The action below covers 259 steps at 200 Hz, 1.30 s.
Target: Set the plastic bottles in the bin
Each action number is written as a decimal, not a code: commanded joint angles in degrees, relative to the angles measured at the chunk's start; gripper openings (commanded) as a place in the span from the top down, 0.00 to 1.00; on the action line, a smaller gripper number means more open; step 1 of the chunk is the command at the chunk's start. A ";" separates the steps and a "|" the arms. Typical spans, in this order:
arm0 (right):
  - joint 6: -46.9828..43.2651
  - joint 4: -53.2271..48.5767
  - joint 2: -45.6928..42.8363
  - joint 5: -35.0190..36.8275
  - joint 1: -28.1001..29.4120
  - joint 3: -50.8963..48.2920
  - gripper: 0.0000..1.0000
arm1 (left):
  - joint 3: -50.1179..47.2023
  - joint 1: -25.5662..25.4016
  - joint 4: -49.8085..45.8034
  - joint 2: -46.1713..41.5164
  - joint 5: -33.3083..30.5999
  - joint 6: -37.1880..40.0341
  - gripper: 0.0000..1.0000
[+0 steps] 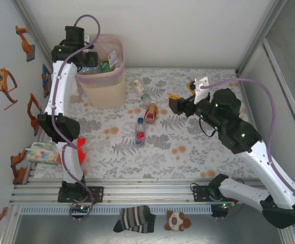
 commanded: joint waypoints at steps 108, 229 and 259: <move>-0.22 1.24 -1.56 1.44 -0.25 0.26 0.18 | -1.33 1.74 1.59 1.64 -0.93 -5.02 0.22; -0.25 1.52 -1.38 1.42 -0.25 -0.06 0.18 | -2.99 0.43 4.98 -4.36 0.89 -3.89 0.17; -0.28 1.42 -1.45 1.59 -0.26 -0.10 0.18 | -2.99 -0.36 5.60 -5.00 2.64 -3.18 0.25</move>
